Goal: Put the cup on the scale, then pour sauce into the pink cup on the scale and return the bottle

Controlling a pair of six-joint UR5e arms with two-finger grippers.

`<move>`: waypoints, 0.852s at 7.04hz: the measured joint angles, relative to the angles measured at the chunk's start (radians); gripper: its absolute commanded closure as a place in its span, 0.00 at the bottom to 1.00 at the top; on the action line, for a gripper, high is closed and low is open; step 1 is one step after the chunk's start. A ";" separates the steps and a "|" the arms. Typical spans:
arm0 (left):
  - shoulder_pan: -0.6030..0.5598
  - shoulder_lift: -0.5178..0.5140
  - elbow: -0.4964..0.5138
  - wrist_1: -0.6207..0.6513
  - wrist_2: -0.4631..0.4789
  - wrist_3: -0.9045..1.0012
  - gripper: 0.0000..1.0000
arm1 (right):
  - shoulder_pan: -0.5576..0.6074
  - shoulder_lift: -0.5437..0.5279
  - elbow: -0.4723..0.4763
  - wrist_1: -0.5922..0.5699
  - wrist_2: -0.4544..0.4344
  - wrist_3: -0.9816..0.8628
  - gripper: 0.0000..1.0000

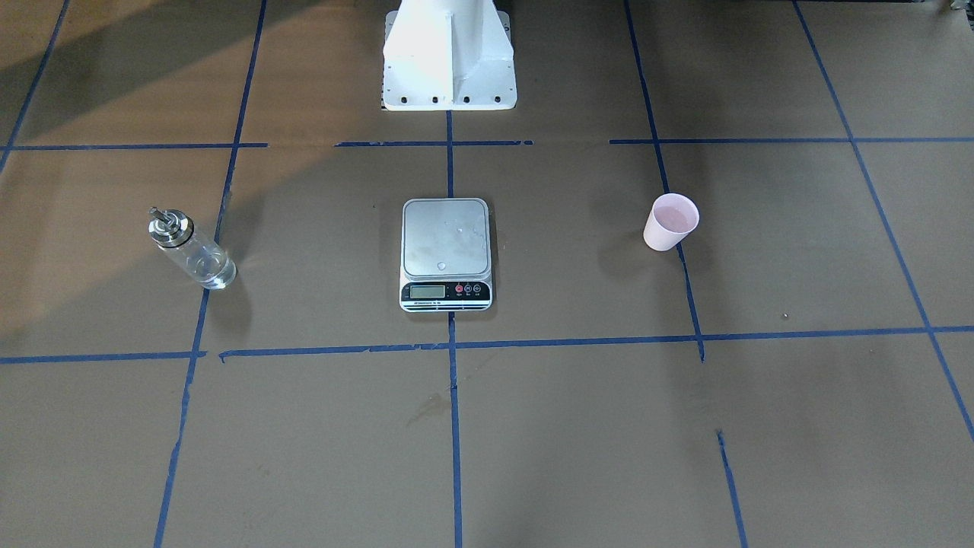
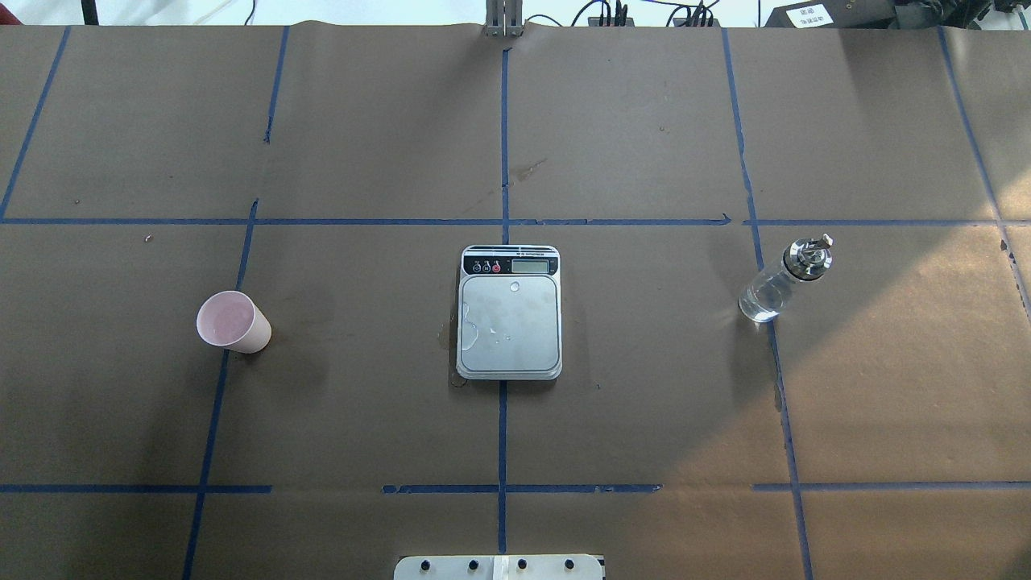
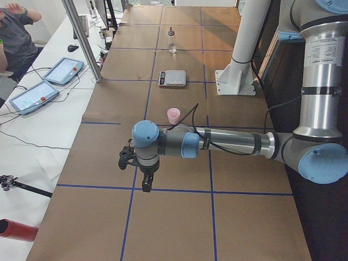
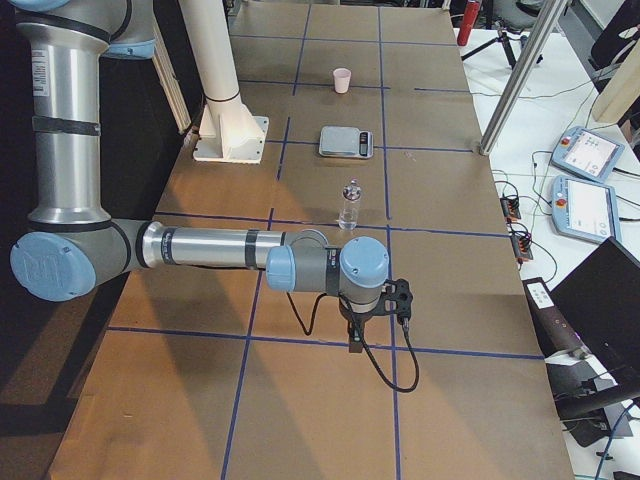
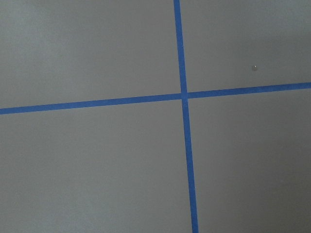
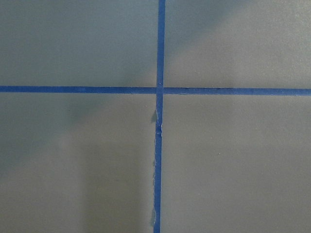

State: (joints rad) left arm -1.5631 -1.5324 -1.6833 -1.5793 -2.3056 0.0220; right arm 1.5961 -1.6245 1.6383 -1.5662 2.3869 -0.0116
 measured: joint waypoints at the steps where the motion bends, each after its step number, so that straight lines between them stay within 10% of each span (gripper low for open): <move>1: 0.000 0.000 -0.002 -0.001 0.000 -0.001 0.00 | 0.002 0.001 0.002 0.000 0.000 0.000 0.00; 6: 0.016 -0.051 -0.085 -0.236 -0.030 -0.038 0.00 | 0.010 -0.004 0.050 0.000 0.007 0.004 0.00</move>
State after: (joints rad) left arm -1.5469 -1.5831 -1.7685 -1.8156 -2.3354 -0.0157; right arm 1.6060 -1.6281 1.6880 -1.5662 2.3939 -0.0078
